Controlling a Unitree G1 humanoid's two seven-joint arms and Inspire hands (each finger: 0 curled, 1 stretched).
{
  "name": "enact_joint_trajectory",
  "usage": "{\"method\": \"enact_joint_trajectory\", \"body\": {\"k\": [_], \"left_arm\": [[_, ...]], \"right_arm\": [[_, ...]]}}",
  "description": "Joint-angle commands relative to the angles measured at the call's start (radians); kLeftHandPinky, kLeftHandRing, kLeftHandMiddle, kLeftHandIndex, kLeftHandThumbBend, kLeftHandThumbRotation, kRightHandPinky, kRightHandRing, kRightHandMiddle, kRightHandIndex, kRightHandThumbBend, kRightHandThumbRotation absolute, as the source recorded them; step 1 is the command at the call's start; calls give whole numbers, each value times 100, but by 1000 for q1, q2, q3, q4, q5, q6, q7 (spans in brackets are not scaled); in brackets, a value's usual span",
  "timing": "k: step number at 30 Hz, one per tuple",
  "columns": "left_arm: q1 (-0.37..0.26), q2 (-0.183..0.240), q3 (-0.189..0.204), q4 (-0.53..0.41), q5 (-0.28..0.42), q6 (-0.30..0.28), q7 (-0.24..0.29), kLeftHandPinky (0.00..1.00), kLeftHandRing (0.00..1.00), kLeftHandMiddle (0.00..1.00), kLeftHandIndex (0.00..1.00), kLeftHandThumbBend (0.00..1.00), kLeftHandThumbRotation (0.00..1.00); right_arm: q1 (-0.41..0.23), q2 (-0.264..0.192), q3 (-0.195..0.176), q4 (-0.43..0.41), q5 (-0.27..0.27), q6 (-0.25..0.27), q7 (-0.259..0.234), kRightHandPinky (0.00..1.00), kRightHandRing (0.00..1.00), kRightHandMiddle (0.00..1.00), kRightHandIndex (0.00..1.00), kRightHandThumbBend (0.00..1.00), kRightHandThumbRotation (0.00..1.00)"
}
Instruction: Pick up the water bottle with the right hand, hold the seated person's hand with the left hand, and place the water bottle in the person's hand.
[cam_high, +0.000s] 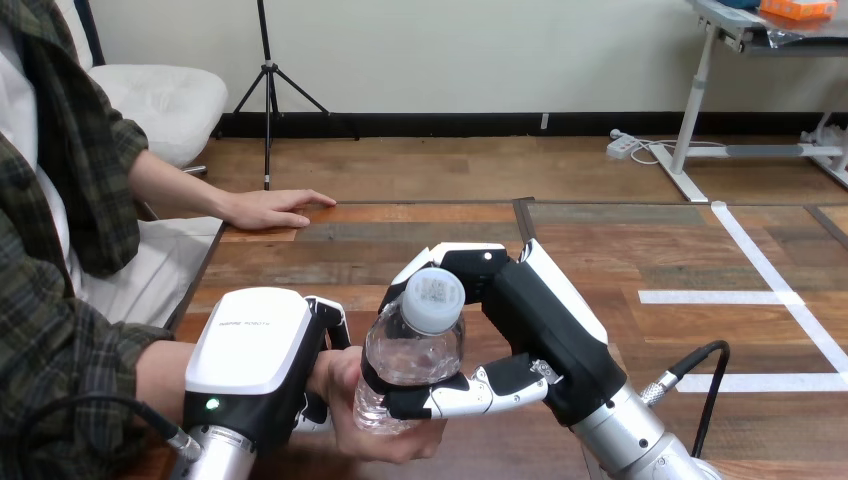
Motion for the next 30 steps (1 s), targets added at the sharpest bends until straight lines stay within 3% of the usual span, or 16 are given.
{"method": "enact_joint_trajectory", "body": {"k": [1,13,16,22,26,30], "left_arm": [[-40,-5,11,-21,-8,-2,17,28,30,34,34,89,0],[-40,-4,10,-21,-10,3,13,28,30,34,34,88,0],[-40,-2,10,-21,-9,2,14,28,30,34,34,88,0],[-40,1,11,-19,-11,-4,20,28,31,34,34,88,0],[-40,2,11,-19,-9,-4,22,28,30,34,34,88,0],[-40,3,10,-21,-5,1,21,28,30,34,34,88,0]], "right_arm": [[-25,-6,15,1,-9,-23,11,34,38,44,48,73,0],[-27,-5,11,7,-18,-31,3,35,40,45,49,74,0],[-27,-13,12,2,-31,-27,2,39,44,50,53,76,0],[-32,-35,14,-6,-69,-22,1,53,65,72,71,77,2],[-36,-43,13,-6,-93,-30,-6,70,81,87,86,80,8],[-38,-49,14,-10,-108,-31,-15,80,90,94,93,82,11]]}}
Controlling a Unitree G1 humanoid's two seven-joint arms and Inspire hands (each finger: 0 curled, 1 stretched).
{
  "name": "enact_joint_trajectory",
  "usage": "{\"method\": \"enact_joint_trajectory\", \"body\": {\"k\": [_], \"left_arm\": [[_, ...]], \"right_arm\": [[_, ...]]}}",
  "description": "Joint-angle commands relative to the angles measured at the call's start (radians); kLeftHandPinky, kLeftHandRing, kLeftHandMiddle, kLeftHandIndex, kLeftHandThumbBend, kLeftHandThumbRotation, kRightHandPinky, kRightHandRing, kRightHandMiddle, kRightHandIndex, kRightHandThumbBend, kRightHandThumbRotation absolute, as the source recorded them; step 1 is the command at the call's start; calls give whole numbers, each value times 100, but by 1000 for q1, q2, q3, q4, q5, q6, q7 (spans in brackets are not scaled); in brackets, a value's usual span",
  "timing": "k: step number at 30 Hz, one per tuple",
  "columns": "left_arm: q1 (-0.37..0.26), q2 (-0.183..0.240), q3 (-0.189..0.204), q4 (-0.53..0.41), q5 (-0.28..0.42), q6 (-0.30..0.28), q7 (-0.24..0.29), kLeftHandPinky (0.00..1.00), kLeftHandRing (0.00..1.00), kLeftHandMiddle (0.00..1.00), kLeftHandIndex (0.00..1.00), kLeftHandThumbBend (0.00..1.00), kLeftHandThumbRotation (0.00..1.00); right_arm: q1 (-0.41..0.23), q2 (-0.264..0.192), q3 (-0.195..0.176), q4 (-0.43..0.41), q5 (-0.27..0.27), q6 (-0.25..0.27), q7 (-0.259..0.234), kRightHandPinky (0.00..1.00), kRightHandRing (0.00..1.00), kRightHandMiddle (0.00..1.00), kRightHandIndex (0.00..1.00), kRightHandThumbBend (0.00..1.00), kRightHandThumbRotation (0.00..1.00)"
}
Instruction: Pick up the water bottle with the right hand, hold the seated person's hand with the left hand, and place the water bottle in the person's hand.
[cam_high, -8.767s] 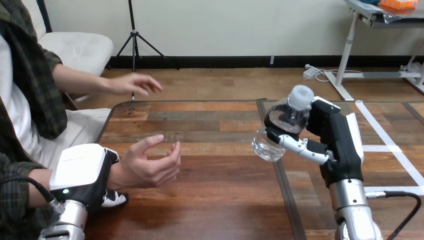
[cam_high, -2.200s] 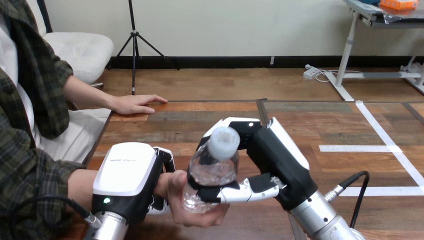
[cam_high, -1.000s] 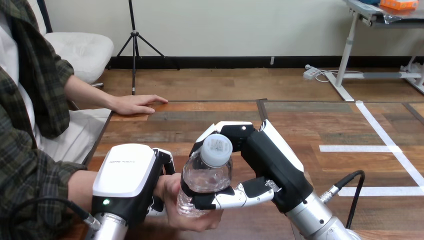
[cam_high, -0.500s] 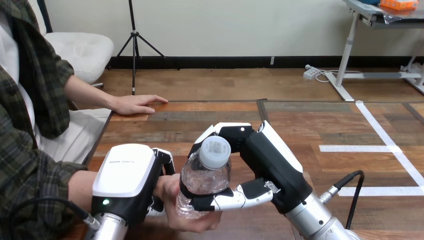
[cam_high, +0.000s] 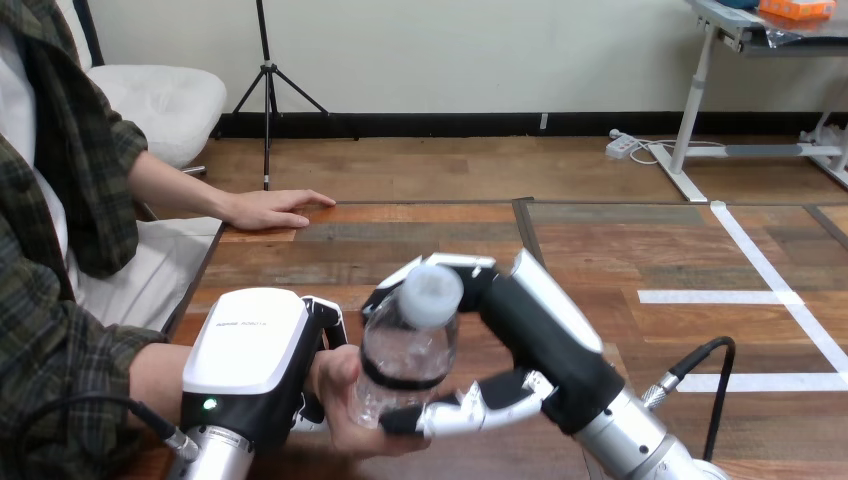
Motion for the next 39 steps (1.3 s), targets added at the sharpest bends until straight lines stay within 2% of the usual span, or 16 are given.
{"method": "enact_joint_trajectory", "body": {"k": [1,7,18,33,39], "left_arm": [[-40,1,9,-22,7,-2,22,28,30,34,34,88,0],[-39,2,8,-21,9,-3,27,28,30,34,35,88,0],[-42,5,6,-19,10,-3,28,28,30,34,35,88,0],[-47,14,6,-18,23,-7,34,28,31,35,36,90,0],[-50,30,-4,-31,88,24,7,32,36,41,42,90,0]], "right_arm": [[-37,-13,13,-15,-32,-12,-7,82,91,95,95,82,12],[-37,-12,13,-13,-39,-22,-25,89,98,99,99,83,18],[-42,-10,8,1,-36,-34,-44,98,100,100,100,81,25],[-41,-20,5,-25,-34,-3,-53,100,100,100,100,82,27],[-42,-21,3,-31,-36,7,-59,100,100,100,100,82,27]]}}
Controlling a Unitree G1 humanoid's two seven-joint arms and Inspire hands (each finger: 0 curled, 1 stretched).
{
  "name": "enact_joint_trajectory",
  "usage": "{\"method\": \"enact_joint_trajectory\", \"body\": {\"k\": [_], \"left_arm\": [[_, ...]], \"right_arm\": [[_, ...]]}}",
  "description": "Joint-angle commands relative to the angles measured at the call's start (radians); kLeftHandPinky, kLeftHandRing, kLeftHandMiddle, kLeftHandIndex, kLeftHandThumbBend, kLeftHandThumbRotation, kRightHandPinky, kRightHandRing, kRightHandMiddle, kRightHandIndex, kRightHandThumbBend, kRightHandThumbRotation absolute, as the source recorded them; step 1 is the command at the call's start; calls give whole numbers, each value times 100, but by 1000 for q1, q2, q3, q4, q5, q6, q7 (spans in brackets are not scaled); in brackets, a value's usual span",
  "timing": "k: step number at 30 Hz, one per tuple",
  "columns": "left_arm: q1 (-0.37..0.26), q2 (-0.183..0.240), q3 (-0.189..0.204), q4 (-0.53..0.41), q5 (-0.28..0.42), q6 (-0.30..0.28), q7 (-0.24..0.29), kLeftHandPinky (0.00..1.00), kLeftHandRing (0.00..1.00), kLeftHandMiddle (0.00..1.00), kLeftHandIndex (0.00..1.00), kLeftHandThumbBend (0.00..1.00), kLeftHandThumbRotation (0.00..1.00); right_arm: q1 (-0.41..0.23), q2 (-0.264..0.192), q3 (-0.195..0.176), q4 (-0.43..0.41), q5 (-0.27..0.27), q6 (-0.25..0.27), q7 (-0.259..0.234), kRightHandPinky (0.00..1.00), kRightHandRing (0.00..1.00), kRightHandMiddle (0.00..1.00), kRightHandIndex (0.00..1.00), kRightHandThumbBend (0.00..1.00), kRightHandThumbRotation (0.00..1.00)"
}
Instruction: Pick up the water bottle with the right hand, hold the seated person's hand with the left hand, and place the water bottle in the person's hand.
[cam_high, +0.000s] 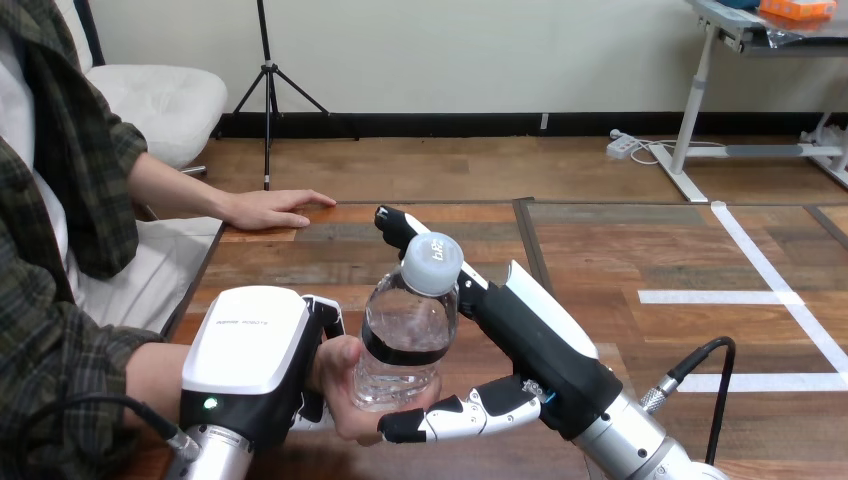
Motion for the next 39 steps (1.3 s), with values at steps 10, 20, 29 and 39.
{"method": "enact_joint_trajectory", "body": {"k": [10,20,29,39], "left_arm": [[-49,33,-2,-28,62,-1,0,53,59,65,60,97,0],[-44,37,-1,-16,58,-26,19,75,84,90,83,100,9],[-38,40,5,-16,27,-55,-8,87,97,99,96,100,16],[-38,57,9,-12,-52,-118,-30,92,100,100,100,100,20]], "right_arm": [[-41,6,-9,-34,2,9,-28,100,100,100,100,82,27],[-40,4,-7,-32,2,12,-28,100,100,100,100,81,26],[-35,7,-9,-28,10,10,-30,100,100,100,100,82,25],[-20,17,-17,-38,29,28,-38,100,100,100,100,82,30]]}}
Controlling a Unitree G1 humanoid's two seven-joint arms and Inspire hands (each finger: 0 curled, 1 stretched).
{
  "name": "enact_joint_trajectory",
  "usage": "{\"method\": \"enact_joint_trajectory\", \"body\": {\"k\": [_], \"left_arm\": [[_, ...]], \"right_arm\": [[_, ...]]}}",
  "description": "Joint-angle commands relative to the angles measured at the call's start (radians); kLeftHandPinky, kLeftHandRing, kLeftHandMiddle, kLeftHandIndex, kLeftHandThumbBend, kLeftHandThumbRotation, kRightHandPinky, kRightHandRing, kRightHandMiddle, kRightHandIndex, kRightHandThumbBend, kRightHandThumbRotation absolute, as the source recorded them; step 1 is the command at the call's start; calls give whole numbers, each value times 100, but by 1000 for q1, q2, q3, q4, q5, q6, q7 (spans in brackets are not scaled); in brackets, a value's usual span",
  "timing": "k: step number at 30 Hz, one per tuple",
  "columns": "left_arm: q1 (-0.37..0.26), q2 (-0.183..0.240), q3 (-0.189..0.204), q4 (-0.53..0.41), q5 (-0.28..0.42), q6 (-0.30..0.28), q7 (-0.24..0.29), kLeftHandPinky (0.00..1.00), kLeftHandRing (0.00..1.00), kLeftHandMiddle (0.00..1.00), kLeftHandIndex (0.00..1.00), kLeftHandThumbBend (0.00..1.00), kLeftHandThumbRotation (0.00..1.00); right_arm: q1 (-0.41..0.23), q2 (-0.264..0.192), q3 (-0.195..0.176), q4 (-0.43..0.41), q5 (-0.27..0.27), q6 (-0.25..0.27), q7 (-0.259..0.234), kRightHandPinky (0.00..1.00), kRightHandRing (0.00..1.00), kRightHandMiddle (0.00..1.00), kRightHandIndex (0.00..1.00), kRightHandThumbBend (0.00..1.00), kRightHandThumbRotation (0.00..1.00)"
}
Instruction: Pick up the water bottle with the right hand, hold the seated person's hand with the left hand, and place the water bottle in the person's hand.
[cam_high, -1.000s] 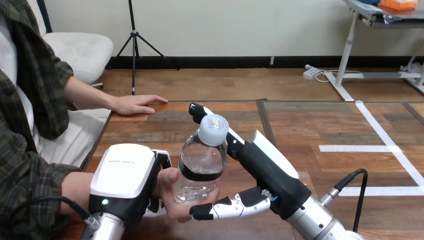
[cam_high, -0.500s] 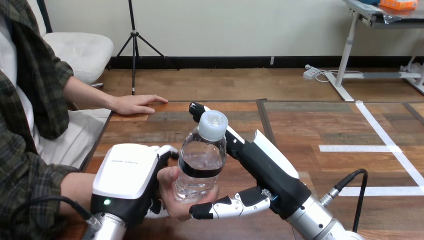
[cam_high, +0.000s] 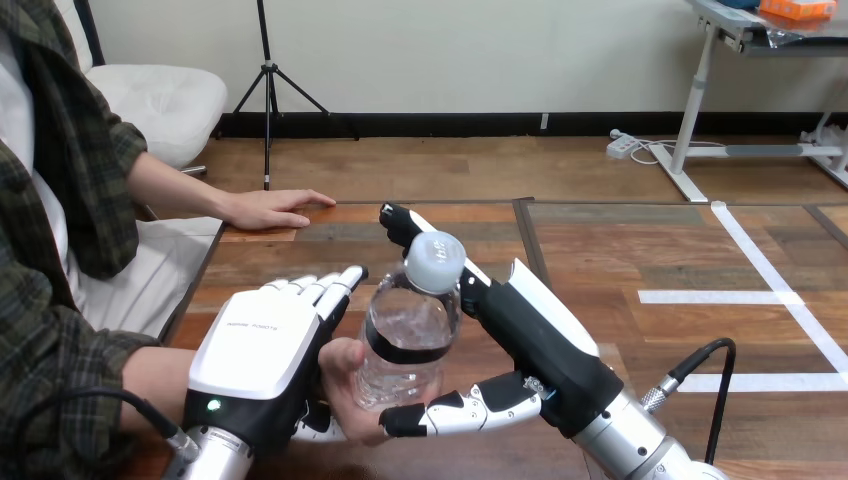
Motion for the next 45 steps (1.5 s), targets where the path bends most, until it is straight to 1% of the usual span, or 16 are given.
{"method": "enact_joint_trajectory", "body": {"k": [1,8,12,16,17,21,24,27,30,32,36,37,40,43,44,45], "left_arm": [[-38,20,7,-13,-35,-43,-4,92,100,100,100,100,20],[-37,27,8,-13,-68,-69,-10,93,100,100,100,100,21],[-36,30,7,-14,-73,-75,-11,93,100,100,100,100,22],[-35,33,9,-13,-85,-89,-7,93,100,100,100,100,23],[-35,33,9,-12,-88,-93,-6,93,100,100,100,100,23],[-35,33,13,-6,-105,-111,-1,93,100,100,100,99,23],[-36,33,17,2,-127,-137,10,93,100,100,100,97,24],[-36,32,22,10,-159,-163,9,93,99,100,100,95,26],[-37,32,27,22,-204,-205,8,93,99,100,100,92,27],[-41,30,30,43,-235,-254,29,93,99,100,100,90,27],[-46,26,37,72,-266,-317,56,90,97,99,99,86,29],[-49,22,39,89,-285,-350,69,90,96,99,99,85,29],[-54,12,43,126,-324,-415,91,89,96,99,99,81,34],[-56,0,46,152,-359,-459,98,88,95,99,99,76,39],[-55,-3,48,158,-368,-471,98,88,95,99,100,72,44],[-55,-5,49,163,-375,-480,99,88,95,100,100,70,45]], "right_arm": [[-18,17,-19,-38,24,10,-32,100,100,100,100,82,30],[-6,37,-30,-41,43,11,-59,100,100,100,100,79,37],[1,53,-37,-38,55,8,-81,100,100,100,100,78,39],[5,75,-49,-23,63,-19,-113,100,100,100,100,76,41],[5,79,-51,-19,64,-26,-120,100,100,100,100,74,42],[6,94,-58,-9,68,-43,-145,100,100,100,100,72,43],[8,107,-65,-3,70,-52,-166,98,100,100,99,70,45],[5,120,-72,8,81,-66,-179,97,99,100,98,67,46],[1,132,-82,19,80,-79,-197,95,98,100,98,66,48],[-3,140,-89,32,85,-96,-205,95,98,99,97,65,49],[-7,146,-93,45,90,-113,-215,94,98,99,97,61,52],[-9,150,-97,49,89,-117,-223,94,98,99,97,61,52],[-12,157,-105,59,86,-130,-236,94,97,98,96,60,53],[-16,159,-111,67,81,-141,-243,94,97,98,95,58,54],[-16,160,-112,68,81,-144,-245,93,97,98,95,57,55],[-16,160,-112,70,80,-146,-247,93,97,97,95,56,56]]}}
